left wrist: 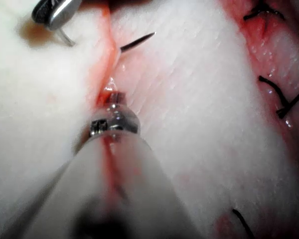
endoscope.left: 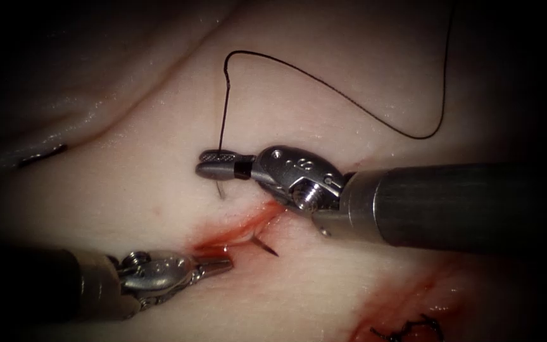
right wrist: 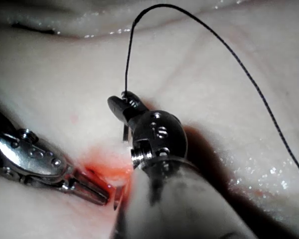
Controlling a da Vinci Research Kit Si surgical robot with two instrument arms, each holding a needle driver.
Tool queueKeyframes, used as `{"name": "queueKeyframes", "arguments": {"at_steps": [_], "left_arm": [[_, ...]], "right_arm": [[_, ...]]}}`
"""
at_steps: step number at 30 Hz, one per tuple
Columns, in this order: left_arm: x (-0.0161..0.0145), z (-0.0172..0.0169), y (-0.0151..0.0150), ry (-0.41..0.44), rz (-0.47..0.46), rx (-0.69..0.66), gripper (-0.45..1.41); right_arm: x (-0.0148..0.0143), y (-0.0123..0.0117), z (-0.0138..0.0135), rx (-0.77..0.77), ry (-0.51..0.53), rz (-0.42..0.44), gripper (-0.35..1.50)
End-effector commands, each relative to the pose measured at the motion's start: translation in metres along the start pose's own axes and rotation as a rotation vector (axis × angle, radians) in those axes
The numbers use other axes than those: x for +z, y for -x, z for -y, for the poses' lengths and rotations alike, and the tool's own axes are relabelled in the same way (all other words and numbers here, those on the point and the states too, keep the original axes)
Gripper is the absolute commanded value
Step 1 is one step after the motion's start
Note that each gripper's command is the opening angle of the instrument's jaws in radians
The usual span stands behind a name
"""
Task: Wound Closure
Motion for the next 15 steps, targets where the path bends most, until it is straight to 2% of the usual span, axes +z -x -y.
{"name": "queueKeyframes", "arguments": {"at_steps": [1, 5, 15], "left_arm": [[0.0008, -0.0005, 0.0006, 0.001, 0.001, 0.000, -0.11], [0.0007, -0.0005, 0.0006, 0.001, 0.002, 0.000, -0.11], [0.0006, -0.0005, 0.0006, 0.002, 0.002, 0.000, -0.11]], "right_arm": [[0.0008, 0.0005, 0.0003, 0.054, 0.013, 0.029, -0.35], [0.0006, 0.0010, 0.0010, 0.137, 0.026, 0.097, -0.35], [-0.0002, 0.0020, 0.0023, 0.222, 0.097, 0.261, -0.35]]}}
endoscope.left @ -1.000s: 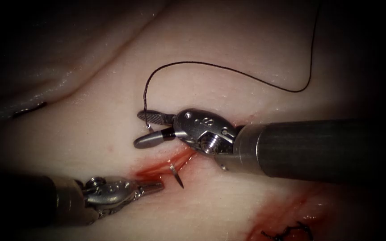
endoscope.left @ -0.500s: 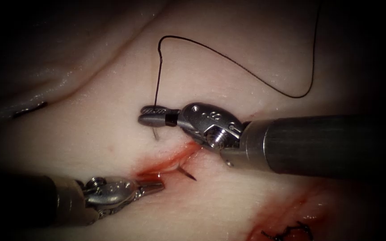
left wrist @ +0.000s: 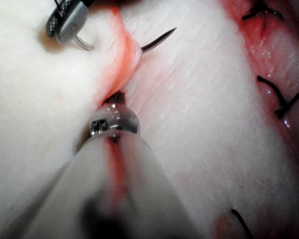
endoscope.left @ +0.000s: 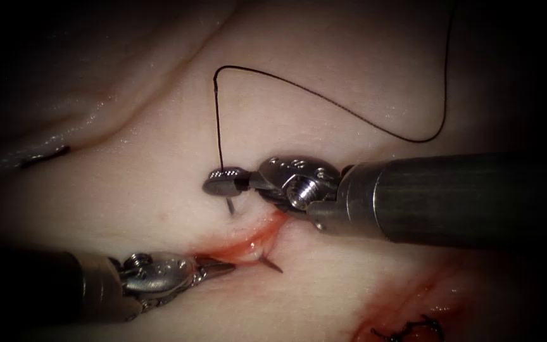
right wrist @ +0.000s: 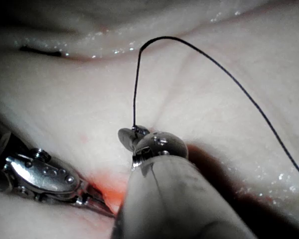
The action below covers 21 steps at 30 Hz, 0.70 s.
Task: Wound Closure
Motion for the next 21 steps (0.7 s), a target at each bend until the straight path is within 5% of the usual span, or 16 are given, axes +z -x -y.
{"name": "queueKeyframes", "arguments": {"at_steps": [1, 12, 15, 17, 21], "left_arm": [[0.0007, -0.0004, 0.0005, 0.002, 0.002, -0.001, -0.11], [0.0006, -0.0004, 0.0005, 0.003, 0.003, -0.001, -0.11], [0.0005, -0.0006, 0.0004, 0.002, 0.003, 0.008, -0.11], [0.0004, -0.0011, -0.0001, 0.000, 0.006, 0.036, -0.11], [0.0003, -0.0026, -0.0014, -0.002, 0.015, 0.086, -0.08]], "right_arm": [[0.0009, 0.0004, 0.0002, 0.017, -0.004, 0.023, -0.35], [0.0008, 0.0019, 0.0009, 0.054, -0.028, 0.142, -0.35], [0.0008, 0.0001, 0.0003, 0.060, -0.047, 0.027, -0.35], [0.0007, -0.0006, -0.0001, 0.039, -0.088, -0.086, 0.49], [-0.0002, -0.0025, -0.0012, -0.010, -0.037, -0.223, 1.16]]}}
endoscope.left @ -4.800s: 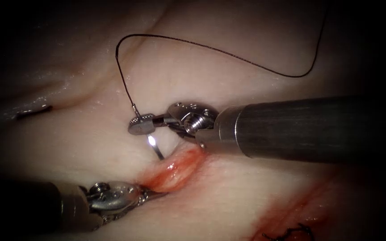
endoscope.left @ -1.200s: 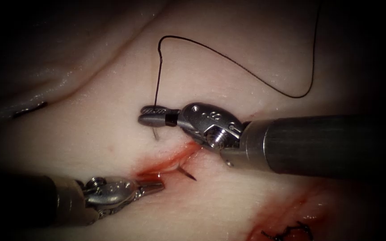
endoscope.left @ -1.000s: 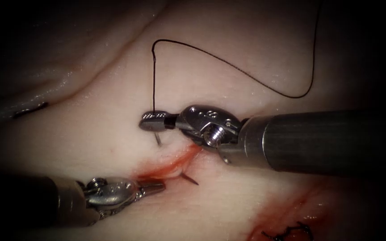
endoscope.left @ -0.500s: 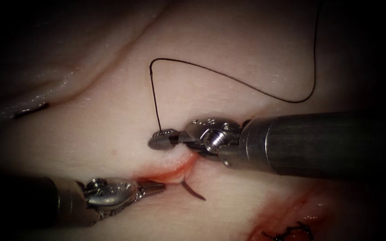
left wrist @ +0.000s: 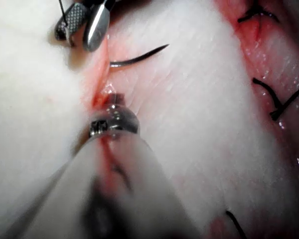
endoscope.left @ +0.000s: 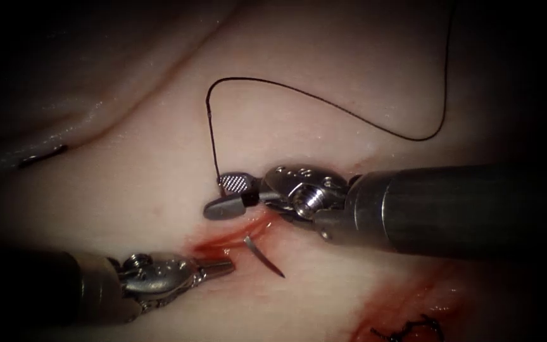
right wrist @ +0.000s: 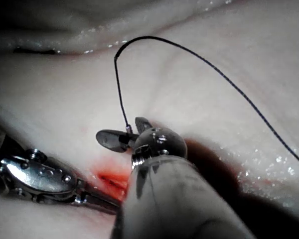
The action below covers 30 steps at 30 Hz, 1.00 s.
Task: Wound Closure
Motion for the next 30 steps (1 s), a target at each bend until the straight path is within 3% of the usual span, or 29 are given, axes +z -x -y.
{"name": "queueKeyframes", "arguments": {"at_steps": [1, 4, 13, 30], "left_arm": [[0.0006, -0.0007, 0.0001, 0.006, 0.006, 0.009, -0.06], [-0.0001, -0.0009, -0.0009, 0.016, -0.013, 0.032, 0.02], [0.0003, -0.0010, -0.0030, -0.095, -0.064, 0.126, 0.31], [0.0016, -0.0019, -0.0043, -0.289, -0.011, 0.325, 0.31]], "right_arm": [[0.0004, -0.0004, -0.0007, -0.031, 0.018, -0.033, 1.21], [-0.0007, -0.0012, -0.0015, -0.063, 0.040, -0.071, 1.26], [-0.0036, -0.0012, -0.0030, -0.068, 0.086, -0.077, 1.33], [-0.0048, -0.0008, -0.0031, -0.068, 0.062, -0.076, 1.16]]}}
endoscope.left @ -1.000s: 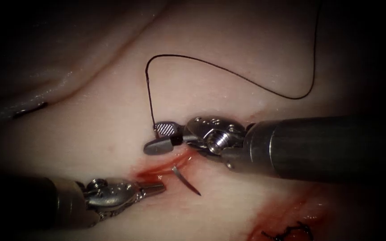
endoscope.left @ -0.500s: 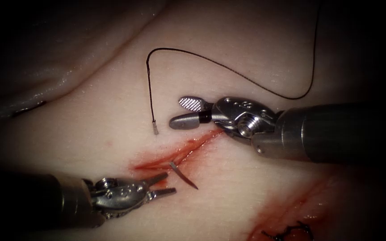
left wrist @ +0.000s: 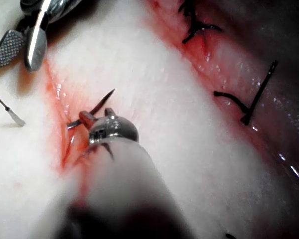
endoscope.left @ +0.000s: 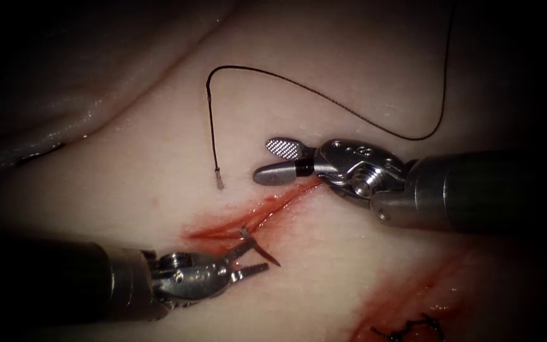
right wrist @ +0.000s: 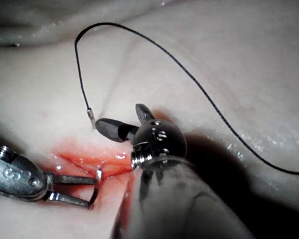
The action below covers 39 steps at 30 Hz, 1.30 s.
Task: Wound Closure
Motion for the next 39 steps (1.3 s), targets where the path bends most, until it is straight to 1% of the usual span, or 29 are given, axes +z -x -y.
{"name": "queueKeyframes", "arguments": {"at_steps": [1, 3, 8, 13, 16, 21, 24, 27, 29, 30, 33, 36, 39], "left_arm": [[0.0006, -0.0006, 0.0003, -0.010, 0.008, 0.012, 0.32], [0.0008, -0.0004, 0.0003, -0.027, 0.018, 0.039, 0.39], [0.0014, -0.0004, 0.0006, -0.059, 0.036, 0.083, 0.39], [0.0023, -0.0005, 0.0009, -0.087, 0.052, 0.119, 0.47], [0.0026, -0.0008, 0.0008, -0.086, 0.054, 0.156, 0.47], [0.0031, -0.0010, 0.0003, -0.072, 0.050, 0.213, 0.37], [0.0032, -0.0009, 0.0003, -0.070, 0.050, 0.224, 0.26], [0.0032, -0.0008, 0.0004, -0.065, 0.051, 0.223, -0.06], [0.0031, -0.0007, 0.0003, -0.070, 0.049, 0.219, -0.42], [0.0030, -0.0007, 0.0002, -0.073, 0.049, 0.223, -0.45], [0.0026, -0.0007, -0.0001, -0.078, 0.032, 0.201, -0.45], [0.0020, -0.0010, -0.0008, -0.057, -0.003, 0.168, -0.45], [0.0014, -0.0014, -0.0018, -0.015, -0.065, 0.100, -0.45]], "right_arm": [[0.0009, 0.0004, 0.0000, 0.002, -0.005, -0.003, 1.16], [0.0009, 0.0004, 0.0000, 0.002, -0.005, -0.003, 1.16], [0.0010, 0.0004, 0.0001, 0.004, -0.015, -0.013, 1.13], [0.0012, 0.0004, 0.0001, 0.006, -0.019, -0.021, 1.11], [0.0012, 0.0004, 0.0000, 0.007, -0.021, -0.030, 1.11], [0.0012, 0.0004, -0.0001, 0.008, -0.024, -0.044, 1.11], [0.0012, 0.0004, -0.0001, 0.008, -0.024, -0.044, 1.09], [0.0012, 0.0004, -0.0001, 0.008, -0.025, -0.044, 1.08], [0.0012, 0.0004, -0.0001, 0.009, -0.025, -0.047, 1.04], [0.0011, 0.0004, -0.0001, 0.009, -0.027, -0.050, 1.04], [0.0010, 0.0005, -0.0001, 0.009, -0.028, -0.049, 1.01], [0.0009, 0.0005, 0.0000, 0.009, -0.031, -0.051, 0.99], [0.0005, 0.0005, -0.0001, 0.009, -0.036, -0.052, 0.98]]}}
